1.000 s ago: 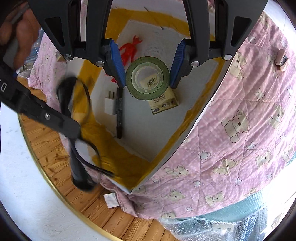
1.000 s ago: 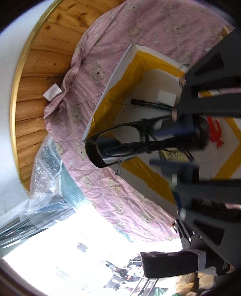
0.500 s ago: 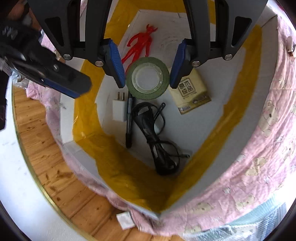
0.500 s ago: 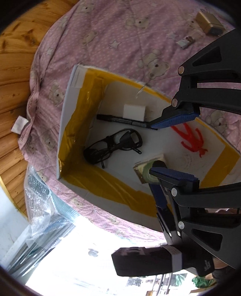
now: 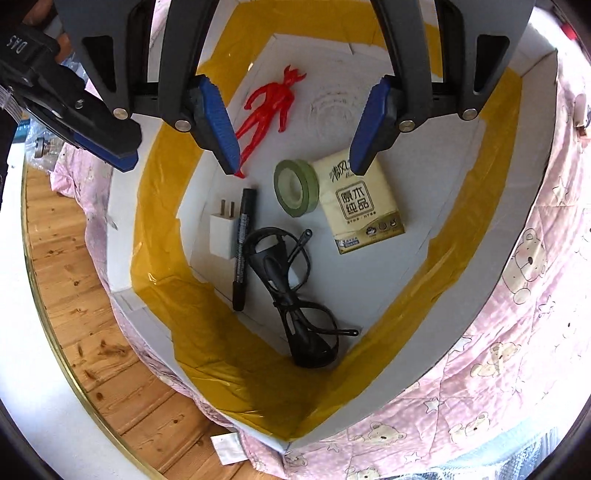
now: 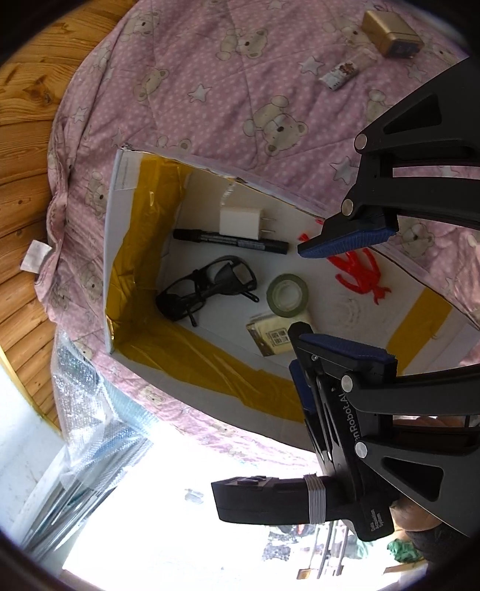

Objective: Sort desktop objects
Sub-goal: 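Withdraw both tools from the box toward the remaining items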

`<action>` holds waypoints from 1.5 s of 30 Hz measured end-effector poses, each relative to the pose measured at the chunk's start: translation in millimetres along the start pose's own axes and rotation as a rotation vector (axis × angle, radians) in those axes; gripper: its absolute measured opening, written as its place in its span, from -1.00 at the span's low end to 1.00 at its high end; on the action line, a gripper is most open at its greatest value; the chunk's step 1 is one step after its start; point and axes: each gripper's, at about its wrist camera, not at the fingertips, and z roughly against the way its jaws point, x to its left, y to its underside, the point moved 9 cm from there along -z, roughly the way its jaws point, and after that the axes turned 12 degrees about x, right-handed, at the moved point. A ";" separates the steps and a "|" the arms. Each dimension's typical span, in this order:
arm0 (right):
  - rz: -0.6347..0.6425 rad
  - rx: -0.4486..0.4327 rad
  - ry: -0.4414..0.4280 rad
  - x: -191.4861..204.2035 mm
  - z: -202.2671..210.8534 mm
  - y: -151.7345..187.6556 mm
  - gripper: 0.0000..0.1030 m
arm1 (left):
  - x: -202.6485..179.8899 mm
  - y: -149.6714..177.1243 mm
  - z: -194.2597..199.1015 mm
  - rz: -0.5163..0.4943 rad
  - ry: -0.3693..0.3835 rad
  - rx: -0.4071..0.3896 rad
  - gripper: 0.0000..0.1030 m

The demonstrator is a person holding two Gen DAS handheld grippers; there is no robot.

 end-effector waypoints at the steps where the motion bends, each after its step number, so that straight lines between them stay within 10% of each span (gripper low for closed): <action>1: 0.002 0.000 0.000 1.6 1.1 3.0 -0.11 | -1.3 2.1 2.2 -0.003 0.000 -0.003 0.22; 45: -0.104 -0.234 0.020 17.4 110.6 151.2 -0.11 | -90.9 106.9 101.1 -0.230 0.070 -0.150 0.22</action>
